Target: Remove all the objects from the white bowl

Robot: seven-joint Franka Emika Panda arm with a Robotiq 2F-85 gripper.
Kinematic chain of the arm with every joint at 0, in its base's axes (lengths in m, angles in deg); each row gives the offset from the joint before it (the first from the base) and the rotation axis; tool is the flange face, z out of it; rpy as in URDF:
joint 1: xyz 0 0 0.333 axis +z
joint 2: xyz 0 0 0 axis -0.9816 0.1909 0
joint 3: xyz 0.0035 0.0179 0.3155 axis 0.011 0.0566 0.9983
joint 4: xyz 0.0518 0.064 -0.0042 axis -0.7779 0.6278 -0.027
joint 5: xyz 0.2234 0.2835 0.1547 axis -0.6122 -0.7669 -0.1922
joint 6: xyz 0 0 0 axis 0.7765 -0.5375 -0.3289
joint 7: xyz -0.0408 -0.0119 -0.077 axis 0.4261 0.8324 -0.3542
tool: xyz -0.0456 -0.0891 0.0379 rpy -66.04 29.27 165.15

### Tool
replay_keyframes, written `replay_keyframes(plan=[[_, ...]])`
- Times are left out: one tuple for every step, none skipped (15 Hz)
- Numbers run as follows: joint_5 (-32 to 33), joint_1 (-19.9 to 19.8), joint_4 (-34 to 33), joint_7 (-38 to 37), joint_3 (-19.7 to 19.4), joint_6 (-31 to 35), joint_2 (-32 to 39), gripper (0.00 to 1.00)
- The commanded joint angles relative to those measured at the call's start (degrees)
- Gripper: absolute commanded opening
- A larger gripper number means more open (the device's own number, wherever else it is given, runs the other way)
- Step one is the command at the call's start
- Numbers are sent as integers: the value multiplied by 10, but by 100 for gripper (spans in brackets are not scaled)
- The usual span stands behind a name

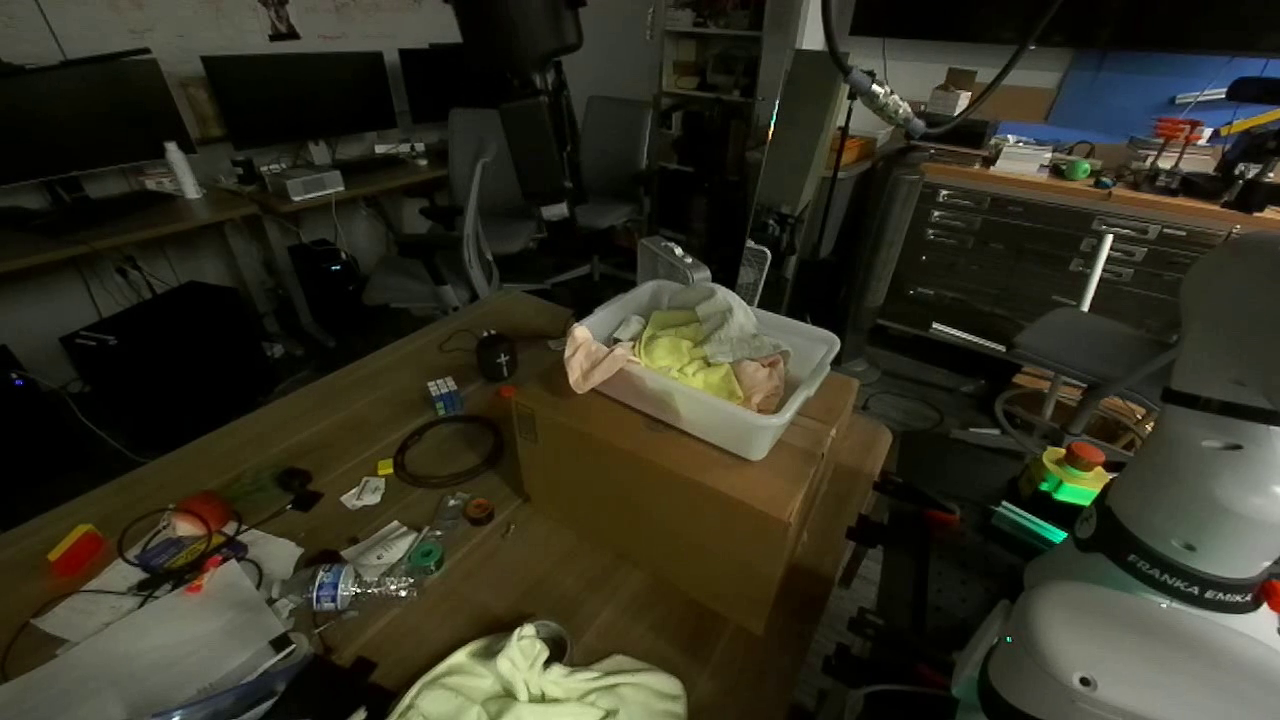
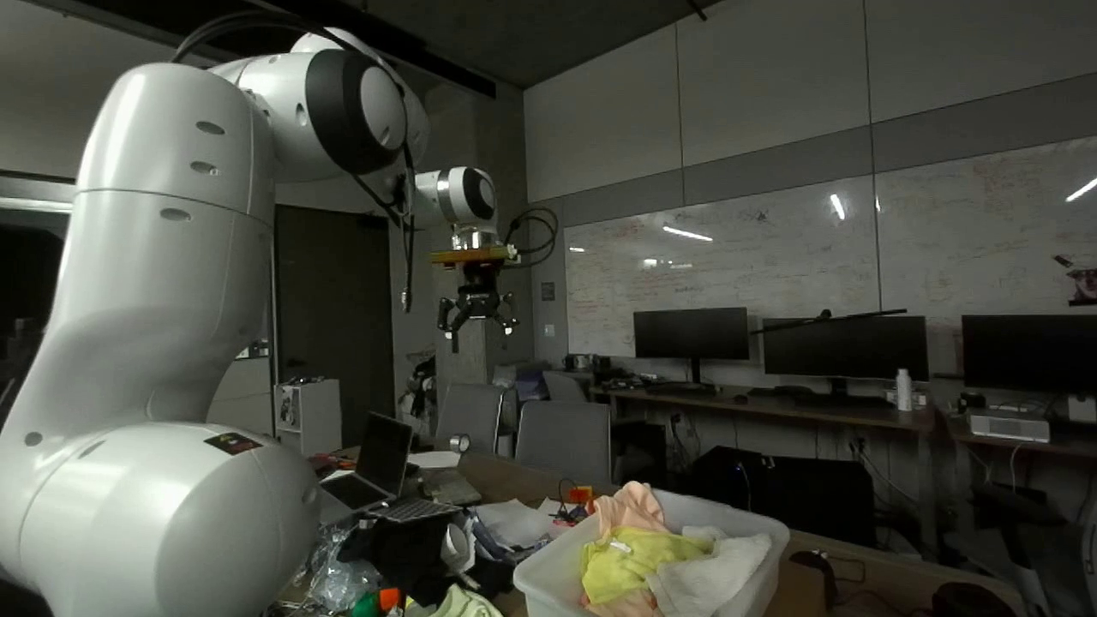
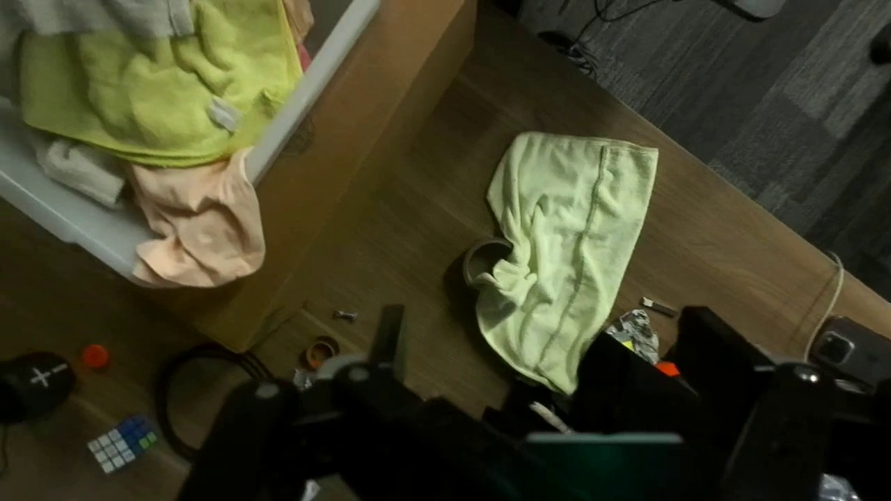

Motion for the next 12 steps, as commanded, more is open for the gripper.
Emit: replay_keyframes(plan=[[11, -26, 76, -15, -25, 31, -42, 100], [12, -35, 98, -14, -33, 43, -49, 100], [9, -44, 119, -13, -40, 53, -54, 100], [8, -52, 145, -20, -48, 68, -60, 100], [10, -60, 166, -20, -55, 85, -63, 100], [11, -68, 187, -25, -63, 103, -63, 100], [10, -77, 207, -32, -71, 122, -62, 100], [12, -84, 226, -33, -78, 145, -59, 100], [8, -92, 244, -35, -85, 168, -54, 100], [7, -99, 259, -43, -91, 190, -48, 100], [6, -105, 275, -43, -97, 215, -43, 100], [7, -111, 287, -57, -103, 237, -36, 100]])
